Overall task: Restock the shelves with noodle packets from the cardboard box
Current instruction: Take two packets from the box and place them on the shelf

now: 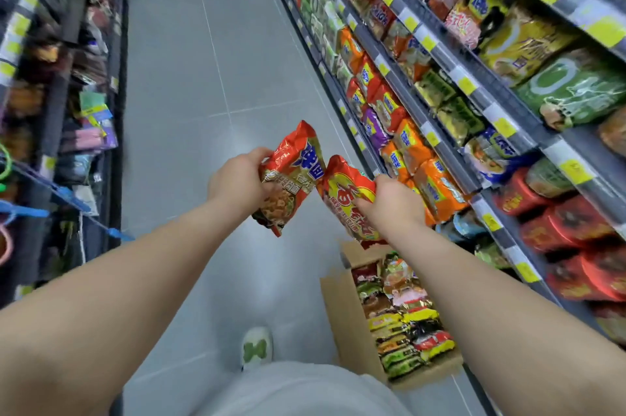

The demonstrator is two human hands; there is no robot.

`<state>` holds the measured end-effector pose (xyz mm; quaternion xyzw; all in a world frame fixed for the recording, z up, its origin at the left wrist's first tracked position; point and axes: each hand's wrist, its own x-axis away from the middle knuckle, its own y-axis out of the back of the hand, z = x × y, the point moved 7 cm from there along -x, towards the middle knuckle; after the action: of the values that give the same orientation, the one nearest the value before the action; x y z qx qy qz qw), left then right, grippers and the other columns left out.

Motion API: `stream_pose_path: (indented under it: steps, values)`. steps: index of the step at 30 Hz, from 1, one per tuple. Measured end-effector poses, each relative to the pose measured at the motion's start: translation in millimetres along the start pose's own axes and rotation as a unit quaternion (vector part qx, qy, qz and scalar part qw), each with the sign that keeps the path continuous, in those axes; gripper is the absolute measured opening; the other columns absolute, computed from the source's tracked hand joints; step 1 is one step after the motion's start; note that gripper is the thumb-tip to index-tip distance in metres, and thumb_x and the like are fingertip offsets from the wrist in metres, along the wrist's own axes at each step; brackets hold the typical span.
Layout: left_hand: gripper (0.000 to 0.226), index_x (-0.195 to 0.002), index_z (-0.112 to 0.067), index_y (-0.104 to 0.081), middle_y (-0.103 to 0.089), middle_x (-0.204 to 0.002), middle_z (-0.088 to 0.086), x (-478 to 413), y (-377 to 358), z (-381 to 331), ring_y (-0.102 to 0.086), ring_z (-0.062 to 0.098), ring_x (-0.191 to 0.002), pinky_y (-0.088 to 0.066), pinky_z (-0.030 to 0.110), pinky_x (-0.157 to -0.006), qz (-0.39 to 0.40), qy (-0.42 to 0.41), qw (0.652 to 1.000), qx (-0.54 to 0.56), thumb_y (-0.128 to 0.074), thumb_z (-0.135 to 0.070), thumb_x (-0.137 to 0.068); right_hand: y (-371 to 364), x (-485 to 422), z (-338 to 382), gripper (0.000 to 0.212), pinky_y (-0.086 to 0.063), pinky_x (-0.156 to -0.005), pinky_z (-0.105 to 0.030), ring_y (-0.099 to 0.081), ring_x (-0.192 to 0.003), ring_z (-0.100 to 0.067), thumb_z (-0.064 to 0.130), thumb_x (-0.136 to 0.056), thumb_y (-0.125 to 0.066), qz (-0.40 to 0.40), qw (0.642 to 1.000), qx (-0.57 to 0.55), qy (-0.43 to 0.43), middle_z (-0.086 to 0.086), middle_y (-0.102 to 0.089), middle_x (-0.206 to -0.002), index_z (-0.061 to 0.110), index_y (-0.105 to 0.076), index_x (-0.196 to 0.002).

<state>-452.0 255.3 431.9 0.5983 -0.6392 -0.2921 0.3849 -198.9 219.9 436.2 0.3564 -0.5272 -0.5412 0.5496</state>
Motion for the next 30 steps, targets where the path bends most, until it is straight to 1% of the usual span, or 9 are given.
stream_pose_path:
  steps: [2,5,7,10,12,17,23,28,30]
  values:
    - [0.055,-0.122,-0.038,-0.051,-0.066,-0.109,-0.005,-27.8,23.9,18.4,-0.061,0.023,-0.1,-0.052,0.043,-0.081,-0.007,0.004,1.0,0.011,-0.076,-0.039,-0.073,4.3,-24.2,30.7,0.036,-0.047,-0.061,-0.033,-0.062,-0.081,-0.027,0.047,-0.086,-0.061,-0.009,1.0,0.001,-0.001,-0.005,-0.061,-0.087,0.013,-0.051,-0.094]
    - [0.054,-0.122,-0.04,-0.051,-0.066,-0.108,-0.006,-72.2,50.9,41.5,-0.061,0.023,-0.098,-0.053,0.043,-0.08,-0.016,0.008,0.999,0.029,-0.075,-0.04,-0.074,10.7,-63.5,64.6,0.034,-0.045,-0.06,-0.032,-0.061,-0.081,-0.027,0.044,-0.086,-0.061,-0.027,1.0,-0.006,-0.01,-0.005,-0.06,-0.089,0.013,-0.051,-0.097]
    - [0.053,-0.121,-0.041,-0.05,-0.066,-0.108,-0.006,-102.6,59.2,54.5,-0.062,0.022,-0.097,-0.054,0.042,-0.078,-0.019,0.018,0.999,0.046,-0.075,-0.039,-0.075,12.2,-93.4,80.2,0.032,-0.044,-0.06,-0.031,-0.061,-0.083,-0.027,0.042,-0.087,-0.061,-0.036,0.999,-0.006,-0.009,-0.005,-0.06,-0.091,0.014,-0.051,-0.099]
    - [0.051,-0.121,-0.041,-0.051,-0.066,-0.108,-0.006,-151.1,61.8,65.6,-0.063,0.022,-0.096,-0.055,0.044,-0.076,-0.016,0.033,0.996,0.078,-0.074,-0.036,-0.076,15.8,-144.8,97.7,0.03,-0.039,-0.061,-0.031,-0.06,-0.086,-0.027,0.039,-0.087,-0.061,-0.046,0.999,0.015,-0.007,-0.006,-0.06,-0.093,0.013,-0.051,-0.098]
    - [0.05,-0.121,-0.04,-0.052,-0.066,-0.108,-0.006,-195.7,64.2,65.3,-0.062,0.022,-0.096,-0.055,0.044,-0.076,-0.017,0.041,0.995,0.089,-0.074,-0.035,-0.077,18.4,-190.9,104.8,0.029,-0.04,-0.061,-0.031,-0.061,-0.086,-0.028,0.038,-0.086,-0.062,-0.055,0.998,0.008,-0.017,-0.006,-0.061,-0.093,0.013,-0.051,-0.097]
    - [0.049,-0.121,-0.04,-0.053,-0.066,-0.11,-0.007,-309.5,86.9,42.0,-0.063,0.021,-0.098,-0.056,0.044,-0.078,-0.038,0.058,0.991,0.115,-0.074,-0.034,-0.077,39.6,-297.9,120.5,0.033,-0.042,-0.065,-0.033,-0.06,-0.093,-0.029,0.037,-0.084,-0.064,-0.056,0.998,-0.007,-0.021,-0.007,-0.062,-0.099,0.013,-0.051,-0.102]
    - [0.051,-0.125,-0.04,-0.052,-0.066,-0.114,-0.007,-441.6,113.5,-10.5,-0.061,0.022,-0.102,-0.054,0.043,-0.082,-0.045,0.005,0.99,0.131,-0.073,-0.034,-0.079,92.7,-407.3,127.6,0.034,-0.043,-0.068,-0.035,-0.059,-0.097,-0.031,0.035,-0.082,-0.066,-0.101,0.994,-0.025,-0.045,-0.008,-0.061,-0.103,0.013,-0.05,-0.102]
    - [0.051,-0.121,-0.043,-0.053,-0.066,-0.112,-0.01,-536.3,107.6,-37.8,-0.063,0.021,-0.101,-0.055,0.042,-0.08,-0.034,-0.034,0.987,0.155,-0.074,-0.033,-0.075,117.5,-476.2,127.2,0.036,-0.044,-0.072,-0.036,-0.053,-0.103,-0.028,0.029,-0.078,-0.07,-0.142,0.987,-0.032,-0.075,-0.007,-0.058,-0.104,0.012,-0.052,-0.105]
    - [0.049,-0.12,-0.044,-0.052,-0.065,-0.115,-0.012,-580.5,105.9,-52.0,-0.062,0.021,-0.102,-0.054,0.042,-0.081,-0.02,-0.06,0.989,0.138,-0.072,-0.033,-0.077,123.6,-504.0,125.9,0.034,-0.041,-0.071,-0.036,-0.051,-0.102,-0.028,0.027,-0.079,-0.069,-0.164,0.981,-0.021,-0.1,-0.007,-0.058,-0.103,0.011,-0.052,-0.103]
